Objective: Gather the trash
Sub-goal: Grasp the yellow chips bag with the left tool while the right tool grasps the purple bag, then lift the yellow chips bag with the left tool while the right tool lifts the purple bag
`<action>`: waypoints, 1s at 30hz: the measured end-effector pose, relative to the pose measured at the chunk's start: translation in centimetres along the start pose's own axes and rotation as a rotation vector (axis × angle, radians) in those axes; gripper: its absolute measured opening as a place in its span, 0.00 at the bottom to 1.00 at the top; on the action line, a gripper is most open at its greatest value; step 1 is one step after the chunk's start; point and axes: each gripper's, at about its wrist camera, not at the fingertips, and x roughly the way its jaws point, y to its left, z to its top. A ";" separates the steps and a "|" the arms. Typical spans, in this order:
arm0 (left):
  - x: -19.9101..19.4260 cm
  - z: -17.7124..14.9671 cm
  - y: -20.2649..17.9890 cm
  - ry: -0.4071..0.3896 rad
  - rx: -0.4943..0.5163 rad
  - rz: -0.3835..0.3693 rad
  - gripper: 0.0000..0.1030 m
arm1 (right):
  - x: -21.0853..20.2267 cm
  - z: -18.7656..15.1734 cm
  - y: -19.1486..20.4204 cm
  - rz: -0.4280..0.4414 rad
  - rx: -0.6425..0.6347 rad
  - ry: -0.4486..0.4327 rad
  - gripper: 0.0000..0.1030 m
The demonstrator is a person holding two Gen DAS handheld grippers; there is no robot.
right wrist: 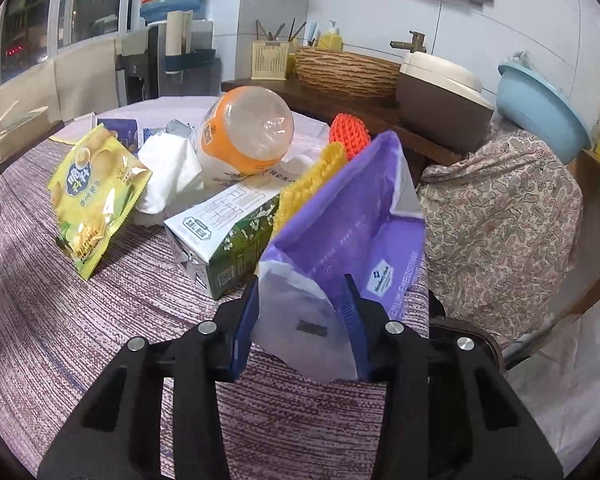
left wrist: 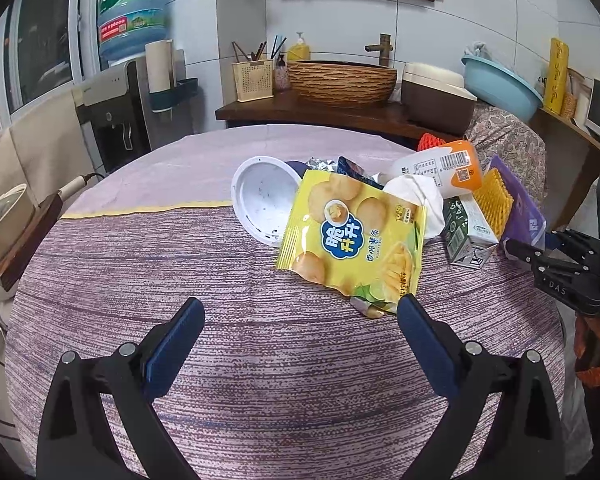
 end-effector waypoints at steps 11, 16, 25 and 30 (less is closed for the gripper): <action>2.4 1.8 2.8 0.019 -0.030 -0.084 0.93 | -0.7 0.0 0.8 0.028 -0.022 -0.015 0.21; 4.2 2.7 3.6 0.044 -0.054 -0.167 0.93 | -1.4 -0.1 0.7 0.033 -0.007 -0.025 0.20; 6.5 3.2 3.6 0.072 -0.085 -0.277 0.87 | -1.7 -0.5 0.6 0.038 -0.007 -0.031 0.20; 7.0 2.6 3.1 0.109 -0.099 -0.302 0.59 | -1.9 -0.5 0.5 0.045 -0.001 -0.036 0.20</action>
